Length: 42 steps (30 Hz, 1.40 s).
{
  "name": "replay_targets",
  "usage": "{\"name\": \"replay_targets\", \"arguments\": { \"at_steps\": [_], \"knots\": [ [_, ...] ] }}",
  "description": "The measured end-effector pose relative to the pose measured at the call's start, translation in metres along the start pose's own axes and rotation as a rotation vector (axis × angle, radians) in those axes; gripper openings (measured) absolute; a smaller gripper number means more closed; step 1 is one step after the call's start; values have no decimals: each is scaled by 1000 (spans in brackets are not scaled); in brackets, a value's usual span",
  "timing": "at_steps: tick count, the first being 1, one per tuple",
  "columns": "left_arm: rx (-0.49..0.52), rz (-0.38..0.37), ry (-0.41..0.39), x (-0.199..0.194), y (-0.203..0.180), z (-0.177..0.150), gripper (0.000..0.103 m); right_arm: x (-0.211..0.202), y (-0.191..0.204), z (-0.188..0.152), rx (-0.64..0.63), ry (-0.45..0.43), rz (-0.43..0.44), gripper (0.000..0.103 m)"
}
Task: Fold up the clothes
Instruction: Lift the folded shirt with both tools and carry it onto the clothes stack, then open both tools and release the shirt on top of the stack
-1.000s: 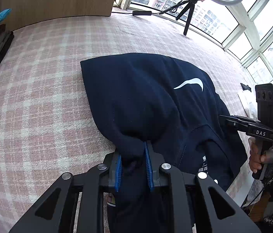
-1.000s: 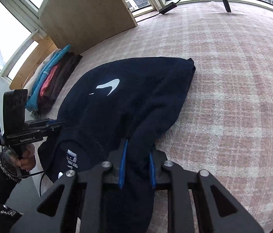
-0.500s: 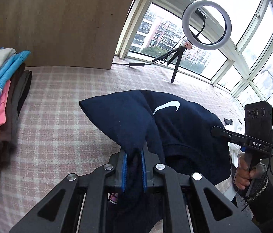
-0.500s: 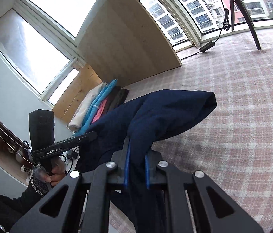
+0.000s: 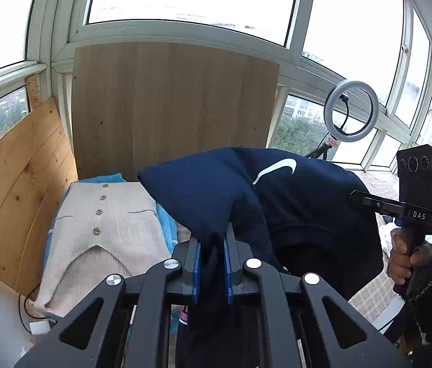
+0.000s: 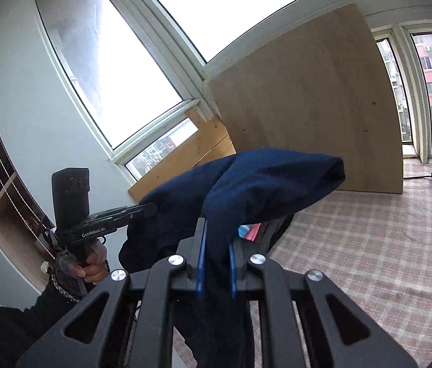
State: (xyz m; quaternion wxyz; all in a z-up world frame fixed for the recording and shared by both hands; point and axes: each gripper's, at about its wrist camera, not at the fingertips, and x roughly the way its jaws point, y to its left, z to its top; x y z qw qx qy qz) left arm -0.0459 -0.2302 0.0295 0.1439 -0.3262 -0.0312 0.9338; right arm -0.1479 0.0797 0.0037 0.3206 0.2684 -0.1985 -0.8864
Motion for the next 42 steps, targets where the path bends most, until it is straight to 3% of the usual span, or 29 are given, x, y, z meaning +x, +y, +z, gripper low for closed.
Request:
{"name": "replay_targets", "arguments": {
  "at_steps": [8,14,18,20,22,24,26,29,33,36,37,42],
  "knots": [
    [14,101,-18,-9,115,33,11,129,50,28,4,21,49,11],
    [-3,87,13,24,170,32,11,184,43,29,38,54,24,11],
    [-21,70,61,60,196,19,11,207,30,22,55,85,-8,11],
    [-27,107,120,84,207,5,14,216,18,11,71,105,-36,11],
    [-40,173,207,108,219,-10,22,224,1,-4,66,144,-128,11],
    [-57,229,240,115,225,-20,24,231,-21,-19,81,219,-223,11],
    [-66,270,244,113,229,-25,28,227,-38,-31,128,269,-199,13],
    [-26,325,176,90,217,-14,30,204,-35,-26,91,226,-212,13],
    [-5,222,126,86,199,15,36,204,-28,7,31,175,-214,14],
    [23,206,128,107,190,35,36,224,-35,33,19,158,-240,14],
    [29,200,140,117,189,39,36,231,-44,38,45,162,-262,14],
    [70,185,239,155,187,30,36,247,-111,32,353,193,-172,14]
  ]
}}
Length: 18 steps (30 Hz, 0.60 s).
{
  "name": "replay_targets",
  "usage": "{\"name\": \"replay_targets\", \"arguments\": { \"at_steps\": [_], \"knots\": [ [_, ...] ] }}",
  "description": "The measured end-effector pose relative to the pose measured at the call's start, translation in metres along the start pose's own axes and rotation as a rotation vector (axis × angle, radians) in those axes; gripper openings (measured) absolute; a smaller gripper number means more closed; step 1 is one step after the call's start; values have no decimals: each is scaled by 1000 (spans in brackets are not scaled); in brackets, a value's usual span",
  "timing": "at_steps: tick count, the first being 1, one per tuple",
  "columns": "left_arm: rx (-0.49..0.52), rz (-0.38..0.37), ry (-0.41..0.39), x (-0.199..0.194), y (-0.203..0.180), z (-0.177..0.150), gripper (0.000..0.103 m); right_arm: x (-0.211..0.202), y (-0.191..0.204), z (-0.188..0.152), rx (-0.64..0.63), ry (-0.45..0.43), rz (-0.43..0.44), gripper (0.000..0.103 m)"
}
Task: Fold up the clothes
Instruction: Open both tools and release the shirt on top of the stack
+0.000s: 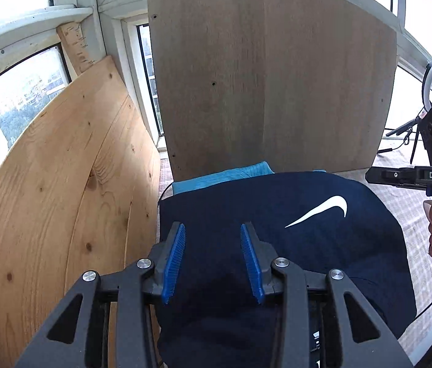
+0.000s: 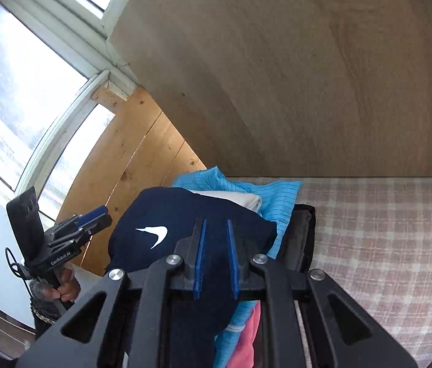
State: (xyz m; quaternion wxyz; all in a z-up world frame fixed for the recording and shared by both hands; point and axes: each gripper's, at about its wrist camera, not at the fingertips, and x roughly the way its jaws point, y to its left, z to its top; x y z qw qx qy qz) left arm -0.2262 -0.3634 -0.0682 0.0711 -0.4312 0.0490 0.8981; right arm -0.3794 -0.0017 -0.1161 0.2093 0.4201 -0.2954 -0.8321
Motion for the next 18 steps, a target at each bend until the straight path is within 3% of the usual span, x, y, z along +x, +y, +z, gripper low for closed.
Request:
{"name": "replay_targets", "arguments": {
  "at_steps": [3,7,9,12,13,15,18],
  "knots": [
    [4,2,42,16,1,-11,38,19,-16,3,38,62,-18,14],
    [-25,-9,58,25,7,-19,38,31,-16,5,75,82,153,15],
    [-25,-9,54,24,8,-17,39,27,2,7,15,57,200,5],
    [-16,-3,56,26,7,-17,41,10,34,14,-178,-44,52,4],
    [-17,-6,56,27,7,-18,41,9,38,17,-223,-67,-52,3],
    [-26,-11,56,29,8,-21,43,14,27,21,-213,-61,-170,2],
    [-42,-15,42,22,11,-18,43,15,11,22,-158,-47,-205,5]
  ]
}}
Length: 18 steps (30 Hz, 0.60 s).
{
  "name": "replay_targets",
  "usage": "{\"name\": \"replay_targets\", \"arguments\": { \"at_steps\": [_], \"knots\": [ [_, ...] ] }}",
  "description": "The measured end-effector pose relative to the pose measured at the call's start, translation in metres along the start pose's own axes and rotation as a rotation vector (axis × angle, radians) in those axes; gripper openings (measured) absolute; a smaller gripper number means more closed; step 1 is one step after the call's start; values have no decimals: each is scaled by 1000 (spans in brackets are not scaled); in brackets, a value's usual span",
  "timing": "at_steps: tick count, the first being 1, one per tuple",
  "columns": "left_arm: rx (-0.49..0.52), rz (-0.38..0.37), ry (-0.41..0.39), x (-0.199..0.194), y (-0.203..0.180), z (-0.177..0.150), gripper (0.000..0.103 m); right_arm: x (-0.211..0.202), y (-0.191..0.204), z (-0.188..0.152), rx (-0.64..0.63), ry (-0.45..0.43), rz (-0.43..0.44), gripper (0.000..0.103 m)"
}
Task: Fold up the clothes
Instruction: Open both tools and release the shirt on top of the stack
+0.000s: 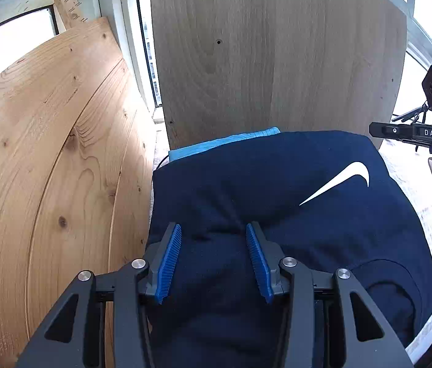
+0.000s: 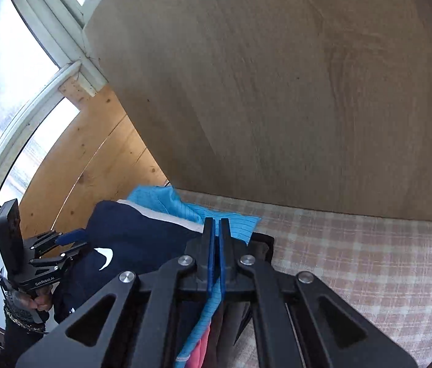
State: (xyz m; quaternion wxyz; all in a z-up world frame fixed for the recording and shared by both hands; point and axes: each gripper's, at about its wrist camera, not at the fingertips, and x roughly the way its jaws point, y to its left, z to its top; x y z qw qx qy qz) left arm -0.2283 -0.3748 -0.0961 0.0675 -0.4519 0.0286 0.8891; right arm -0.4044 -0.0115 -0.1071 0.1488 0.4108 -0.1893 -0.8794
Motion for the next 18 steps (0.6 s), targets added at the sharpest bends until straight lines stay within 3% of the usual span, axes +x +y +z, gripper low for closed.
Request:
{"name": "replay_targets", "arguments": {
  "at_steps": [5,7,9,11,12,14,18],
  "knots": [
    [-39,-3,-76,-21,12,21,42,-11,34,-12,-90,-46,101,6],
    [-46,-8,-79,-14,15,32,42,-7,63,-19,-180,-31,139,16],
    [-40,-20,-22,9,19,37,45,8,89,-25,-260,15,139,32],
    [-75,-5,74,32,29,36,46,33,102,-33,-305,102,67,34],
    [-102,3,84,31,34,34,41,37,104,-36,-317,116,37,34],
    [-109,21,22,0,37,26,39,39,107,-42,-335,128,-17,34],
    [-91,41,-117,-77,33,-11,44,-9,119,-58,-340,66,68,34]
  ]
}}
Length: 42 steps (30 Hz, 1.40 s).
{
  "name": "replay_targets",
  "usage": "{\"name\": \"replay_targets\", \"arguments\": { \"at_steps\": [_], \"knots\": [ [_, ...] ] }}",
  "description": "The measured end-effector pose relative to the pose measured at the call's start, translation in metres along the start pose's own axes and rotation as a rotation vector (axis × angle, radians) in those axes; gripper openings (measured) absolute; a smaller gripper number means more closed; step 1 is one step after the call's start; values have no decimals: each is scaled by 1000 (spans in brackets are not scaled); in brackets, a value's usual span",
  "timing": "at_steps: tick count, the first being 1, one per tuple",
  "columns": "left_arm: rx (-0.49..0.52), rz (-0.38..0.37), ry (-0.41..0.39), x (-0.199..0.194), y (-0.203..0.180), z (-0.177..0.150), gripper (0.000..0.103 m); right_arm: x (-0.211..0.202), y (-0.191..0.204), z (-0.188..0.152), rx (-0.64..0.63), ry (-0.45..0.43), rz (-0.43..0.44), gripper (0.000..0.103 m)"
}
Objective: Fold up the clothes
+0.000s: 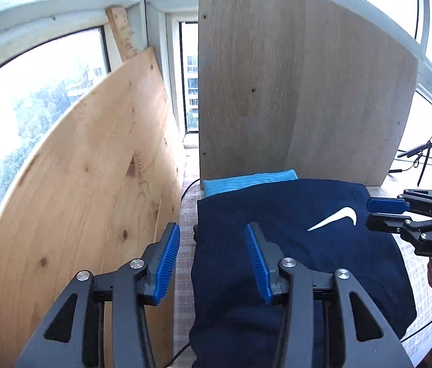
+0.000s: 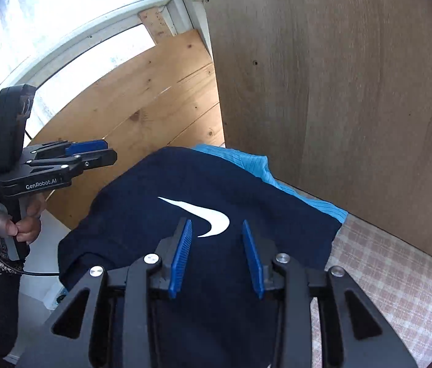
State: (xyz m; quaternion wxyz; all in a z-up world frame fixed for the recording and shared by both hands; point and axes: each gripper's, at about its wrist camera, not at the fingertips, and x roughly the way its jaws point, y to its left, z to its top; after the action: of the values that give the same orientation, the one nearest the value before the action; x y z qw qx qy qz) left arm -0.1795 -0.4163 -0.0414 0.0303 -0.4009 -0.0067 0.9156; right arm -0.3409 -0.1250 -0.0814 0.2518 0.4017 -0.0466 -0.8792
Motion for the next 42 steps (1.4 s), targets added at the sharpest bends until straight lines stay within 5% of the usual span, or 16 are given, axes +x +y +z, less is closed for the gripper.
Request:
{"name": "replay_targets", "arguments": {
  "at_steps": [4,7,10,14,20,24,30,38,42],
  "knots": [
    [-16,-25,-29,-46,-1,-50,44,-34,29,-33,-31,-37,39,34],
    [-22,-38,33,-43,-2,-87,44,-39,46,-64,-56,-20,-8,34],
    [-62,9,118,-25,5,-116,44,-31,56,-97,-54,52,-26,34],
    [-161,50,124,-40,18,-141,44,-47,70,-151,-162,134,-147,35],
    [-110,42,44,-82,-9,-148,44,-103,58,-176,-54,101,-194,41],
    [-46,-41,28,-91,-50,-154,47,-122,57,-181,59,30,-183,53],
    [11,-141,107,-79,-100,-175,57,-107,61,-209,160,127,-263,61],
    [-247,-66,126,-97,-100,-195,57,-126,56,-246,200,165,-320,61],
    [-245,0,68,-132,-119,-200,62,-153,45,-253,203,135,-334,61]
  ]
}}
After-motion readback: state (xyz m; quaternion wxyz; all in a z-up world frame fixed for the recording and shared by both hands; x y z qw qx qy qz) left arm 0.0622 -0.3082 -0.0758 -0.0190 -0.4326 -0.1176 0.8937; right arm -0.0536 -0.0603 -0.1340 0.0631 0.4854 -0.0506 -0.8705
